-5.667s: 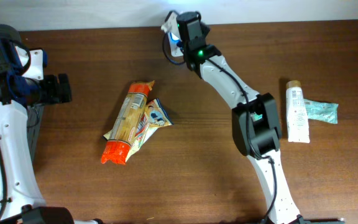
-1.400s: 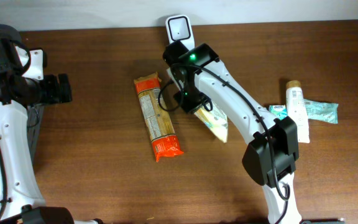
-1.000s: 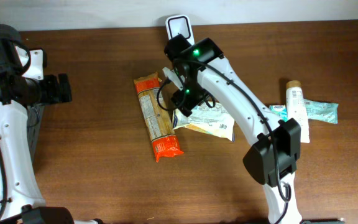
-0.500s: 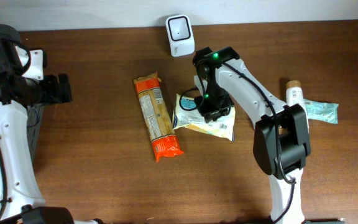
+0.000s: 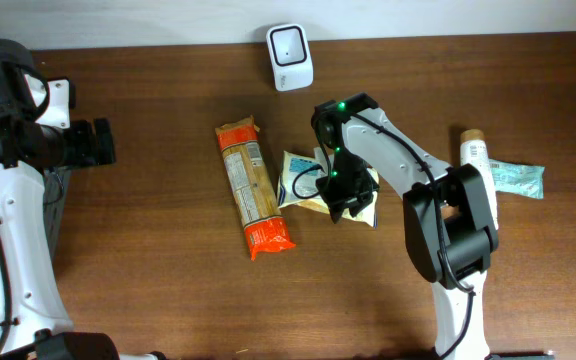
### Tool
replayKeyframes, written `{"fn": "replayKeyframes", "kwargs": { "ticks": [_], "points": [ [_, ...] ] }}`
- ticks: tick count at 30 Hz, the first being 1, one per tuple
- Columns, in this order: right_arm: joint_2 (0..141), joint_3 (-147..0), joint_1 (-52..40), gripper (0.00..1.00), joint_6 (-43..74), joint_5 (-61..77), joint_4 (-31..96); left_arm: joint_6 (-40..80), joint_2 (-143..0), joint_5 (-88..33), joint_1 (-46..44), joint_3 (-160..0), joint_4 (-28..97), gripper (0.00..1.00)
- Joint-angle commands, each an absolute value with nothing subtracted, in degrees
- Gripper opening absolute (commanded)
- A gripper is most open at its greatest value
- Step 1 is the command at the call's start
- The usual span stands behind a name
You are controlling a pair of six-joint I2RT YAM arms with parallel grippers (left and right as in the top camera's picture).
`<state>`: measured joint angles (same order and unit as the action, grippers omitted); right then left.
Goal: Scan the item barcode
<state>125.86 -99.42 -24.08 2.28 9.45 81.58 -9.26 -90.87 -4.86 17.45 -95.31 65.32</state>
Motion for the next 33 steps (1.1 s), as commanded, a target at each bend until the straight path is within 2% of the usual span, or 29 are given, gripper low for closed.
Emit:
{"fn": "replayKeyframes", "kwargs": {
  "ticks": [1, 4, 7, 12, 16, 23, 25, 29, 33],
  "points": [
    [126.13, -99.26, -23.05, 0.46, 1.74, 3.31, 79.29, -9.98, -90.78, -4.86, 17.8, -95.72, 65.28, 0.99],
    [126.13, -99.26, -20.23, 0.48, -1.65, 1.13, 77.19, -9.98, -90.78, -4.86, 17.8, -95.72, 65.25, 0.99],
    [126.13, -99.26, -17.12, 0.57, -7.81, 1.19, 72.84, -9.98, -90.78, -4.86, 17.8, -95.72, 65.28, 0.99],
    [126.04, -104.62, -15.79, 0.59, -8.19, 5.56, 73.58, -9.96, -90.78, -4.86, 17.8, -95.72, 65.25, 0.99],
    [126.04, -114.52, -18.55, 0.63, -9.69, 13.45, 74.63, -9.98, -90.78, -4.86, 17.8, -95.72, 65.25, 0.99],
    [129.71, -113.67, -27.07, 0.62, -9.65, 13.32, 54.72, -9.98, -90.78, -4.86, 17.8, -95.72, 65.28, 0.99],
    [132.55, -113.67, -28.18, 0.68, -9.63, 13.85, 51.96, -9.98, -90.78, -4.86, 17.8, -95.72, 65.25, 0.99],
    [135.81, -113.67, -28.88, 0.69, -9.58, 19.99, 53.12, -9.98, -90.78, -4.86, 17.8, -95.72, 65.28, 0.99],
    [135.79, -113.69, -28.42, 0.69, -8.99, 19.99, 64.07, -9.98, -90.78, -4.86, 17.8, -95.72, 65.28, 0.99]
  ]
}}
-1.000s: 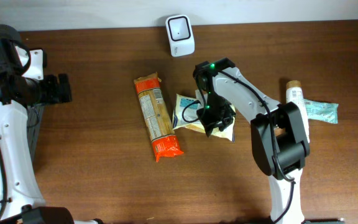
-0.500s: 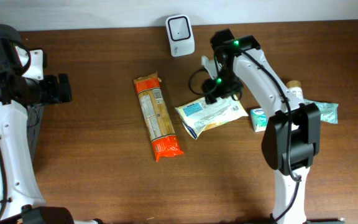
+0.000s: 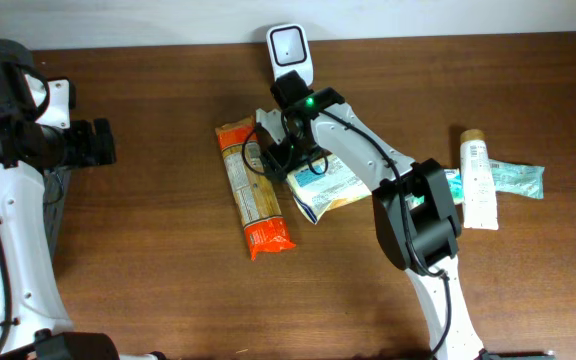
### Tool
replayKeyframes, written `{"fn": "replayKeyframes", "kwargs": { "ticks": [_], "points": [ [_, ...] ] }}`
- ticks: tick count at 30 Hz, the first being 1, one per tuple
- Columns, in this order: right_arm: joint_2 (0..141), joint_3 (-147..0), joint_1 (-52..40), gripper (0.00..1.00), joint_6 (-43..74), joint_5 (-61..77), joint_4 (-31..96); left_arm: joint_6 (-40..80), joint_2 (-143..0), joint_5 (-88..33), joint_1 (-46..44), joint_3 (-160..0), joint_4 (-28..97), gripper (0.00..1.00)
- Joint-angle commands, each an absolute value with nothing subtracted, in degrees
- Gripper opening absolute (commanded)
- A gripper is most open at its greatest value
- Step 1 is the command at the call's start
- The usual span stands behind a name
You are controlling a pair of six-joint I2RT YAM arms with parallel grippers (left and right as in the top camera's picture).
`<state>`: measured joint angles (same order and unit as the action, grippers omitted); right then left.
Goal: Scan the item barcode
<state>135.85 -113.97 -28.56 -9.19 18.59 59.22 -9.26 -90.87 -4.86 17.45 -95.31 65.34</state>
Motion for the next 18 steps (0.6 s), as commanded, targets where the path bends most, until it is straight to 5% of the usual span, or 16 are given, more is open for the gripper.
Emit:
{"fn": "replayKeyframes", "kwargs": {
  "ticks": [1, 5, 9, 13, 18],
  "points": [
    [135.81, -113.69, -28.42, 0.69, -9.04, 19.92, 67.79, -9.98, -90.78, -4.86, 17.8, -95.72, 65.28, 0.99],
    [135.81, -113.69, -28.27, 0.69, -10.63, 14.0, 84.18, -9.98, -90.78, -4.86, 17.8, -95.72, 65.25, 0.99],
    [135.39, -114.93, -27.79, 0.67, -10.48, 13.28, 87.74, -9.98, -90.78, -4.86, 17.8, -95.72, 65.28, 0.99],
    [132.03, -129.64, -27.64, 0.63, -9.61, 12.12, 93.91, -9.98, -90.78, -4.86, 17.8, -95.72, 65.25, 0.99],
    [130.87, -142.52, -21.37, 0.64, 12.71, -7.33, 95.66, -9.98, -90.78, -4.86, 17.8, -95.72, 65.28, 0.99]
  ]
}}
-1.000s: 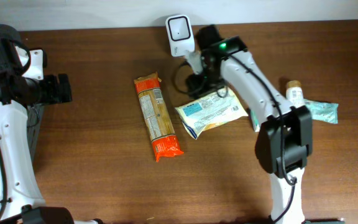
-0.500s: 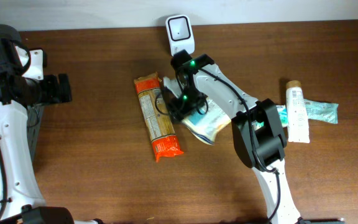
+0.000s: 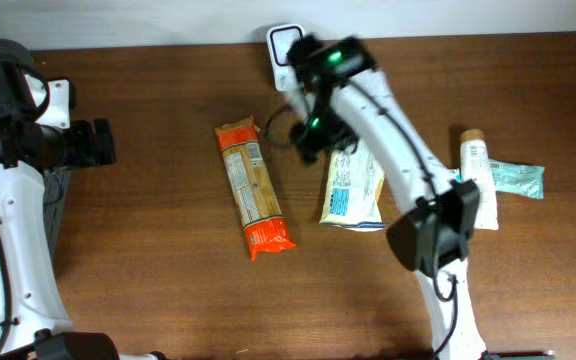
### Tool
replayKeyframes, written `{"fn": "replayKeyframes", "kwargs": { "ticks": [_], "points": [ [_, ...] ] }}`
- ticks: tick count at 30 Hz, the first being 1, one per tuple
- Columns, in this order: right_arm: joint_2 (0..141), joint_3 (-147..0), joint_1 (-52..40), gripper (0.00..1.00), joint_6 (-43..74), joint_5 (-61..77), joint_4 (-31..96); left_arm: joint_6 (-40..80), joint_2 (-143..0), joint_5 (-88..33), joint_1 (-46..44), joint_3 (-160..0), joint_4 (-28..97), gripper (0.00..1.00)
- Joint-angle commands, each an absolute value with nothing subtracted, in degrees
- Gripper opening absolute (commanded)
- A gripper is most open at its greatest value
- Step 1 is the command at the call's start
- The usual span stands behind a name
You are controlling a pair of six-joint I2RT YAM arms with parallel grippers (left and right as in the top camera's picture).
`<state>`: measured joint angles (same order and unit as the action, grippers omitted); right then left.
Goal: Scan the item barcode
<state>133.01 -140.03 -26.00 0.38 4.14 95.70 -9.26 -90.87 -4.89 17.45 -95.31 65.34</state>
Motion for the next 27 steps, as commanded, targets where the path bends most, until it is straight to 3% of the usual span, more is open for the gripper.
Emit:
{"fn": "replayKeyframes", "kwargs": {
  "ticks": [1, 11, 13, 18, 27],
  "points": [
    [130.98, -141.73, -18.7, 0.64, 14.57, -7.73, 95.02, -9.98, -90.78, -4.86, 17.8, -95.72, 65.28, 0.99],
    [131.02, -115.66, -8.67, 0.63, 17.12, -12.32, 80.36, -9.98, -90.78, -4.86, 17.8, -95.72, 65.25, 0.99],
    [131.04, -113.73, -8.27, 0.63, 20.56, -18.15, 80.01, -9.98, -90.78, -4.86, 17.8, -95.72, 65.28, 0.99],
    [131.79, -113.62, -8.36, 0.63, 19.68, -13.67, 76.93, -9.98, -90.78, -4.86, 17.8, -95.72, 65.28, 0.99],
    [133.36, -113.62, -15.9, 0.63, -0.75, 1.02, 70.81, -9.98, -90.78, -4.86, 17.8, -95.72, 65.25, 0.99]
  ]
}}
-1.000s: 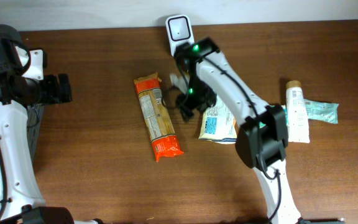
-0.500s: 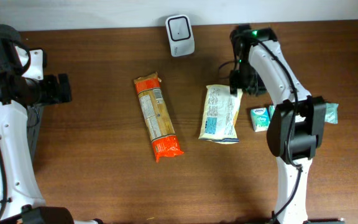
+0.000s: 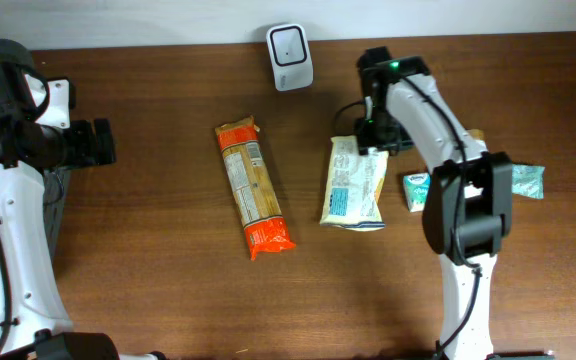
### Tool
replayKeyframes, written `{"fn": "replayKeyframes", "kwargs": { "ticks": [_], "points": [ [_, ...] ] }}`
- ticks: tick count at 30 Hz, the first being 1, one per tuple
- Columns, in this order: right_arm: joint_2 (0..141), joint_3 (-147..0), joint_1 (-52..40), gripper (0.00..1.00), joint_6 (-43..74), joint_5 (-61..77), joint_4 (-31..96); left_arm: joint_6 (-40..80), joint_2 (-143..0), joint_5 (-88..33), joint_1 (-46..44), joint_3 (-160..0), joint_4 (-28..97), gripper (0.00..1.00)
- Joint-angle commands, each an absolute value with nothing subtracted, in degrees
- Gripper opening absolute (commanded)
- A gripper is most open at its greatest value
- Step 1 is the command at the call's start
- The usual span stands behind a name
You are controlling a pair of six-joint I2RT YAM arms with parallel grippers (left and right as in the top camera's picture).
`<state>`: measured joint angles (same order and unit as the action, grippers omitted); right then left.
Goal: Scan the item barcode
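Note:
The white scanner (image 3: 290,44) stands at the table's back edge. A white, blue and yellow bag (image 3: 355,183) lies flat right of centre. My right gripper (image 3: 373,138) is down at the bag's far end, touching or just above it. Its jaws are too dark and small to read from overhead. An orange pasta packet (image 3: 253,188) lies left of the bag. My left gripper (image 3: 100,142) is held off at the far left, pointing right, away from every item. Its jaws are unclear too.
A small teal box (image 3: 415,190) sits just right of the bag, against the right arm. A teal packet (image 3: 528,180) lies at the far right. The tip of a tube (image 3: 475,133) shows behind the arm. A wall runs behind the scanner.
My right gripper has moved from left of the bag, below the scanner, to the bag's far end. The bag lies where it was. The teal box now shows beside it.
First my right gripper was down on the bag at mid-table. Then gripper and bag were further left, below the scanner and next to the pasta packet. After that the bag lay flat right of centre with the gripper beside it, and now the gripper is at its far end.

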<state>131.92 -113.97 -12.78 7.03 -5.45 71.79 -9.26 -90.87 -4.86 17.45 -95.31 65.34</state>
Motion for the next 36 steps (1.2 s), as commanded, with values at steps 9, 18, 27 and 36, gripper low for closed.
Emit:
{"fn": "replayKeyframes", "kwargs": {
  "ticks": [9, 18, 27, 36],
  "points": [
    [133.36, -113.65, -19.22, 0.66, -13.19, 13.32, 70.3, -9.98, -90.78, -4.86, 17.8, -95.72, 65.28, 0.99],
    [133.32, -116.57, -23.73, 0.66, -20.97, 19.51, 75.83, -9.98, -90.78, -4.86, 17.8, -95.72, 65.28, 0.99],
    [131.17, -144.94, -23.44, 0.67, -16.73, 23.88, 97.34, -9.98, -90.78, -4.86, 17.8, -95.72, 65.25, 0.99],
    [104.81, -147.72, -22.79, 0.66, 3.44, 9.93, 97.34, -9.98, -90.78, -4.86, 17.8, -95.72, 65.25, 0.99]
  ]
}}
